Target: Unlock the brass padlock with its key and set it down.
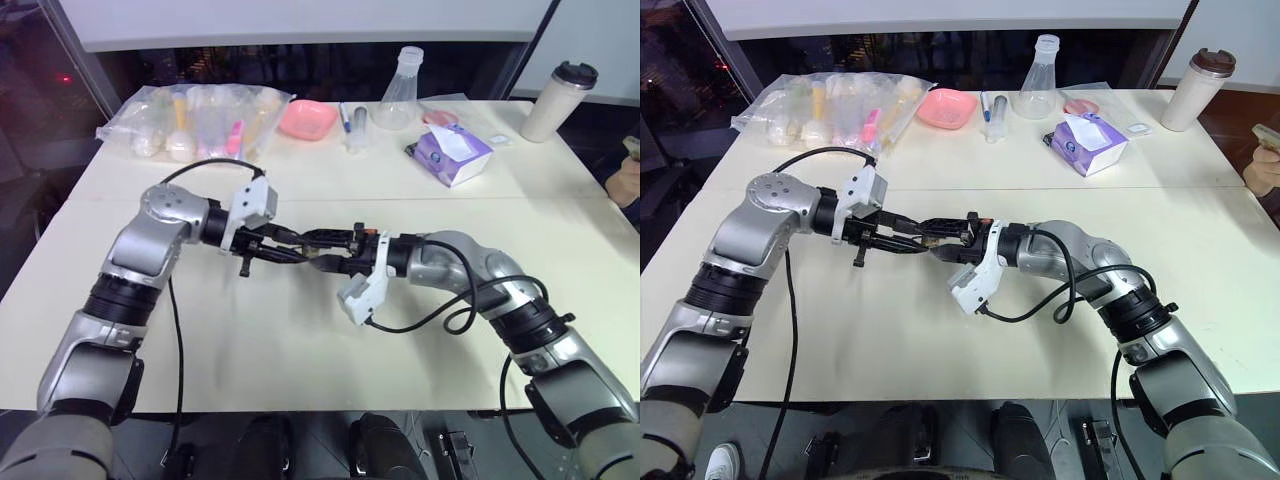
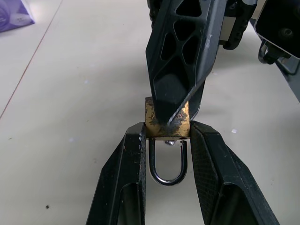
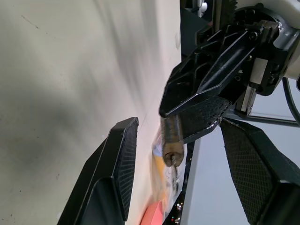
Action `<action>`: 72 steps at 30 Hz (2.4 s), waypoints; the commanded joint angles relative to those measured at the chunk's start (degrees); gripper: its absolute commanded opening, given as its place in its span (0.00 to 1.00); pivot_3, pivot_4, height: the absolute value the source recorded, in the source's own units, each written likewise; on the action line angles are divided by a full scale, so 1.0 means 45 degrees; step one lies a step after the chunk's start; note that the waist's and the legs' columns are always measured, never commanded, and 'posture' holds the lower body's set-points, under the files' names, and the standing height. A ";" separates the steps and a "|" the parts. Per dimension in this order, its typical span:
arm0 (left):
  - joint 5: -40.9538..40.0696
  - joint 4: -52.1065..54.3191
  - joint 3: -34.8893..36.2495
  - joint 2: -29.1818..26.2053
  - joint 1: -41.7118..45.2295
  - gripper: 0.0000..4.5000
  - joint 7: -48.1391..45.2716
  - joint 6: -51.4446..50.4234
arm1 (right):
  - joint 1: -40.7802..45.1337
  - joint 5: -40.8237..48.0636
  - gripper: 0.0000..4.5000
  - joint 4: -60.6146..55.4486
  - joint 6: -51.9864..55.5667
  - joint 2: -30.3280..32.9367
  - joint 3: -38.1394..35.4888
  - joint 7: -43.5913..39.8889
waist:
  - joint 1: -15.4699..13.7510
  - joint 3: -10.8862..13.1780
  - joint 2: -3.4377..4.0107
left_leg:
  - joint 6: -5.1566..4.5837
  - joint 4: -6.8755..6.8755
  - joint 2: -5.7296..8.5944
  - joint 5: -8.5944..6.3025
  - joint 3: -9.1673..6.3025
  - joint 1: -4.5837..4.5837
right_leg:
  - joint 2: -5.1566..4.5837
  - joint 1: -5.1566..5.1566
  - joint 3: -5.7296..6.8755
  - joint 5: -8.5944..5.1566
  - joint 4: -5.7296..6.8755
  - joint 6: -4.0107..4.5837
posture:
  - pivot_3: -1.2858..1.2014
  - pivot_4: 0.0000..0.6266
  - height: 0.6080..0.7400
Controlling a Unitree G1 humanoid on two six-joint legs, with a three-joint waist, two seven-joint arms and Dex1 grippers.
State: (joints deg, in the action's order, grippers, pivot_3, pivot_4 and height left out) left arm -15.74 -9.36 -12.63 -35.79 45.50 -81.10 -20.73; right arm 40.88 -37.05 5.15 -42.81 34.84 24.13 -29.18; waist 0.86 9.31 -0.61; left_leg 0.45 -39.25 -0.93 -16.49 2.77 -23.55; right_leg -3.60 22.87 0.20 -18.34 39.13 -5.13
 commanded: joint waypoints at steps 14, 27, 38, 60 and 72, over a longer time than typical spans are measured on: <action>-0.0263 0.0500 0.0233 -0.0309 0.0187 0.17 -0.0354 -0.0175 | 0.0236 0.0304 0.01 -0.0175 0.0057 -0.0110 -0.0245 -0.0039 | -0.0006 0.0000 0.0000 | 0.0000 0.0000 0.0000 0.0000 0.0000 0.0000 | 0.0001 0.0000 0.0000 0.0000 0.0000 0.0000 | 0.52 0.24 0.81; -0.0626 0.0755 0.0826 -0.1071 -0.0007 1.00 -0.0320 -0.0722 | 0.0280 0.0268 0.00 0.0011 0.0169 -0.0059 -0.0326 0.0039 | 0.0009 0.0000 0.0000 | 0.0000 0.0000 -0.0001 0.0000 0.0000 0.0000 | -0.0001 0.0000 -0.0001 0.0000 0.0000 0.0000 | 0.52 0.24 0.81; -0.1335 0.1021 0.1681 -0.1246 -0.0234 0.60 0.0380 -0.1285 | 0.0254 0.0320 0.00 -0.0013 0.0263 -0.0073 -0.0337 0.0050 | -0.0012 0.0000 0.0000 | 0.0000 -0.0001 0.0000 0.0000 0.0000 0.0000 | -0.0008 -0.0002 -0.0001 0.0000 0.0000 0.0000 | 0.52 0.24 0.81; -0.0370 -0.0107 0.0441 -0.0472 -0.0683 0.00 0.0556 0.0057 | 0.0310 0.0386 0.00 -0.0173 0.0477 -0.0209 -0.0294 -0.0063 | 0.0006 0.0000 0.0000 | 0.0001 0.0000 -0.0002 0.0001 0.0001 0.0001 | -0.0002 0.0001 -0.0001 0.0000 0.0003 0.0000 | 0.52 0.24 0.81; 0.0238 -0.1375 0.0793 0.0151 -0.0341 0.00 0.1380 0.1012 | 0.0245 0.0512 0.00 -0.0357 0.0616 -0.0261 -0.0274 -0.0183 | 0.0004 0.0000 0.0000 | 0.0001 0.0000 -0.0002 0.0001 0.0001 0.0001 | -0.0005 0.0002 -0.0001 0.0000 0.0004 0.0000 | 0.52 0.24 0.81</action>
State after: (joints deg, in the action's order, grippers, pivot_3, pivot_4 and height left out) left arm -14.38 -15.86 -10.82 -35.13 42.55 -75.34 -17.08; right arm 40.88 -36.14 6.02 -40.21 34.05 24.17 -30.14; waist 0.88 9.32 -0.61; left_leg 0.46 -39.25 -0.94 -16.48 2.77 -23.55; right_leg -3.62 22.88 0.20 -18.34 39.15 -5.12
